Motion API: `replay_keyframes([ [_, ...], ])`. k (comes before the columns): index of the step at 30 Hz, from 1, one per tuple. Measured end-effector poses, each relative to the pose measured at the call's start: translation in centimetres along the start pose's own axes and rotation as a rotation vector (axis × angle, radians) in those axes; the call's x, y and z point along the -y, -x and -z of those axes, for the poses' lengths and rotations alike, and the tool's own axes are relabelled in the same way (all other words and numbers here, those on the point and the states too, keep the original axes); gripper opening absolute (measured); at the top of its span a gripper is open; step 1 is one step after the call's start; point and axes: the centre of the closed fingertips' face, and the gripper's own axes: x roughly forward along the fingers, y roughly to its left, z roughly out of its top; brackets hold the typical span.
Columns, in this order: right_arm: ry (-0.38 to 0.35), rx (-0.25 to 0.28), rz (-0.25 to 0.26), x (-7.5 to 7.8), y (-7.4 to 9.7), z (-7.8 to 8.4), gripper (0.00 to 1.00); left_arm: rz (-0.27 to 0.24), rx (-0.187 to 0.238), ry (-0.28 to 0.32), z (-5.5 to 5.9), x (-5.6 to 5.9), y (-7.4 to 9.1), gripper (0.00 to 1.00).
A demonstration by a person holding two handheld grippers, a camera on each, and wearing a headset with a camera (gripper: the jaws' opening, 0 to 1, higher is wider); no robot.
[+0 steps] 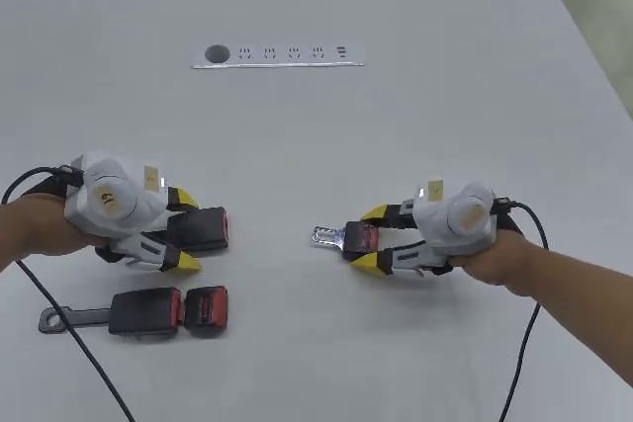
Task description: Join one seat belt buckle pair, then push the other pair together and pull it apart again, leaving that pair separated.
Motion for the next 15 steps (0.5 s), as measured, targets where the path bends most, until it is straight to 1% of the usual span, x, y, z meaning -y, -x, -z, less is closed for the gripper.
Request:
replay_keyframes([
  [3,0.015,0.002,-0.014,-0.03,0.04,-0.02,0.37,0.020,-0.002,-0.032,-0.03,0.09,-0.01,0.45],
  [5,0.013,0.005,-0.022,0.01,0.07,-0.05,0.37,0.027,-0.007,-0.042,-0.02,0.05,-0.04,0.42],
  [7,0.029,0.008,-0.030,-0.03,0.10,0.04,0.37,0.037,-0.016,-0.060,0.04,-0.01,-0.07,0.37],
  [8,0.029,0.010,-0.033,-0.02,0.14,0.06,0.37,0.044,-0.022,-0.082,0.02,0.09,-0.12,0.36],
  [9,0.020,0.013,-0.037,0.03,0.16,0.04,0.37,0.045,-0.020,-0.076,-0.07,0.15,-0.12,0.36],
  [10,0.008,0.019,-0.044,0.07,0.23,-0.05,0.36,0.050,-0.022,-0.083,-0.07,0.23,-0.08,0.36],
  [15,0.003,0.029,-0.056,-0.04,0.33,-0.12,0.36,0.055,-0.030,-0.090,-0.12,0.40,-0.03,0.35],
])
